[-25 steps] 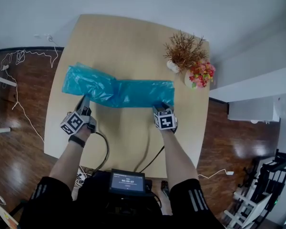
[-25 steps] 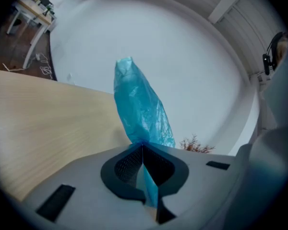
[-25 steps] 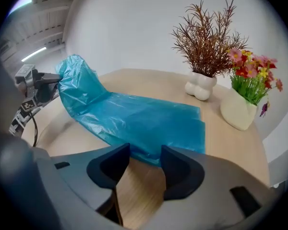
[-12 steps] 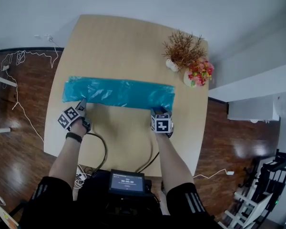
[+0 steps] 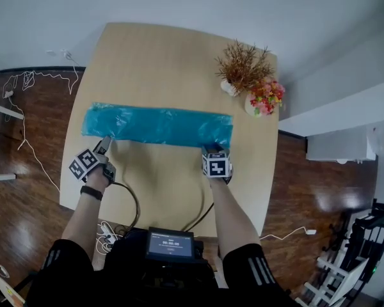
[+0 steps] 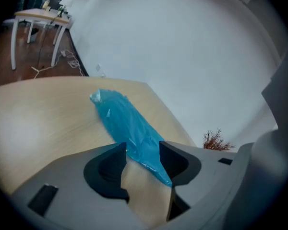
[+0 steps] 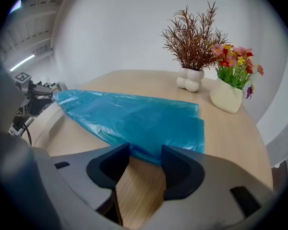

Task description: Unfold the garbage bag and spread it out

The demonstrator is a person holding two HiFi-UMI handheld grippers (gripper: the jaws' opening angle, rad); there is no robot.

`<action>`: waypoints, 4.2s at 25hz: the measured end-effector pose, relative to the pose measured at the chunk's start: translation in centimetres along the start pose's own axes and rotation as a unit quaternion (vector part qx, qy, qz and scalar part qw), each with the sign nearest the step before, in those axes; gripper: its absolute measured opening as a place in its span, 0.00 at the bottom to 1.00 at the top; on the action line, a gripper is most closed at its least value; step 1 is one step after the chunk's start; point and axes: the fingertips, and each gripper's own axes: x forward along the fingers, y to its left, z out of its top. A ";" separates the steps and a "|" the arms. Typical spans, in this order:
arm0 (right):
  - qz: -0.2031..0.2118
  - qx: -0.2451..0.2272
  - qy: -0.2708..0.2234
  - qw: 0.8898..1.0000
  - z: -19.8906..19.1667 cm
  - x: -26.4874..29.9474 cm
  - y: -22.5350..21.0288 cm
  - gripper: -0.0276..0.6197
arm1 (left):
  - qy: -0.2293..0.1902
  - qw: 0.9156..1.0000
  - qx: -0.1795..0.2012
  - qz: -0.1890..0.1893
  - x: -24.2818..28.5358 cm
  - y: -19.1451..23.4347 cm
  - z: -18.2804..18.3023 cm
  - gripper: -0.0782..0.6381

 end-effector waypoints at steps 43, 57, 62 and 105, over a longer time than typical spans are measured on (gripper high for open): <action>0.011 -0.011 0.023 1.000 -0.9 0.4 -0.6 0.43 | 0.295 0.662 0.674 -0.143 18.8 -13.5 -13.2 0.12; 0.045 -0.094 -0.113 0.988 7.9 -3.5 0.5 0.42 | 0.162 0.592 0.771 -0.170 13.9 -17.1 -11.8 0.11; 0.090 -0.182 -0.132 0.970 12.5 -5.5 4.5 0.42 | 0.107 0.553 0.808 -0.174 10.9 -18.1 -12.3 0.11; 0.085 -0.465 -0.066 0.879 7.5 -9.1 12.9 0.07 | 0.309 0.505 0.800 -0.097 -2.5 -5.3 -8.5 0.43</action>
